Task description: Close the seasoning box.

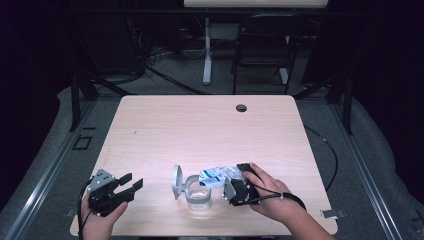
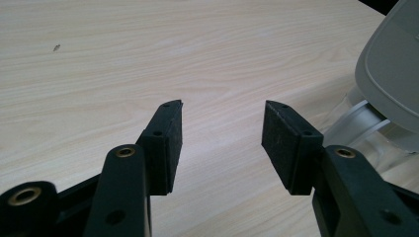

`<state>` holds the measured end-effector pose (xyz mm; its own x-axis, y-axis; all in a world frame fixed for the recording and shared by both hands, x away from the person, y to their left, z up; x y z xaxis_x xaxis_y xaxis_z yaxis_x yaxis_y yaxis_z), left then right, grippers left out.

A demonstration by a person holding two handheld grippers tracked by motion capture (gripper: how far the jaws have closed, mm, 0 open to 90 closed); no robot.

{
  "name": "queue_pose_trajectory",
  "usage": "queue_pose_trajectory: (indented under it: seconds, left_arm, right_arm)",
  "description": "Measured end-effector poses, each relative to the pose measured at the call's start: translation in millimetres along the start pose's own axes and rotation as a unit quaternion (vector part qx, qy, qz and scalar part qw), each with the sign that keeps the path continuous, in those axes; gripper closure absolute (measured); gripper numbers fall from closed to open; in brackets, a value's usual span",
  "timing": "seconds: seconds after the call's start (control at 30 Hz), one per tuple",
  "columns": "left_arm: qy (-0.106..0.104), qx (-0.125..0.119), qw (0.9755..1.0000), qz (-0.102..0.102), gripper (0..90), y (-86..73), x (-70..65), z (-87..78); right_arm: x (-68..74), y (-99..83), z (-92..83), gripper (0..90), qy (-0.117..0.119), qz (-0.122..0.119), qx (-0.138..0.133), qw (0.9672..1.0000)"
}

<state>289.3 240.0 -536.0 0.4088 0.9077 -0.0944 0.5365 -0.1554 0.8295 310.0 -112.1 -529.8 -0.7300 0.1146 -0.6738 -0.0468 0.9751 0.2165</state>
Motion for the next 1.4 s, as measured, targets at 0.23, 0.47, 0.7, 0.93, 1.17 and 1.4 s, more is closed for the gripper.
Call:
queue_pose_trajectory:
  seconds: [0.23, 0.47, 0.7, 0.93, 1.17, 1.4]
  left_arm:
    - [0.0, 0.0, 1.0, 0.0, 50.6, -0.2, -0.2, 0.3]
    - [-0.001, 0.0, 1.0, -0.001, 50.6, -0.3, -0.5, 0.6]
    - [-0.002, 0.002, 1.0, 0.0, 50.5, -0.5, -0.3, 0.5]
    - [-0.002, 0.004, 1.0, 0.0, 50.5, -1.1, 0.1, 1.1]
    - [-0.001, -0.002, 1.0, -0.004, 50.5, -0.8, 0.2, 1.1]
    - [-0.001, -0.004, 1.0, -0.005, 50.5, -0.4, 0.1, 1.1]
  right_arm:
    - [0.3, -0.7, 0.4, 42.9, 0.0, -0.006, 0.004, 1.0]
    - [-0.8, -0.7, -0.2, 42.9, -0.002, -0.012, 0.005, 0.9999]
    - [-1.8, -1.2, -0.9, 42.9, -0.004, -0.019, 0.013, 0.9997]
    - [-3.8, -2.6, -1.6, 42.9, -0.006, -0.019, 0.021, 0.9996]
    - [-4.6, -2.4, -2.3, 43.1, -0.009, -0.031, 0.029, 0.9991]
    - [-6.0, -1.9, -2.6, 43.1, -0.014, -0.041, 0.035, 0.9985]
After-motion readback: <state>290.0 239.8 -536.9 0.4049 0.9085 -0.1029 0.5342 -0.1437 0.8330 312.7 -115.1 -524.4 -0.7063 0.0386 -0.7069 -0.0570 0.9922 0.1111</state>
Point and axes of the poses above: each handheld gripper's, and its own axes: z roughly forward along the jaws, y roughly out of its top, x roughly to its left, the point moved 5 cm from there along z, roughly forward along the jaws, and after that the axes turned 5 degrees about y, right-handed, at the moved point
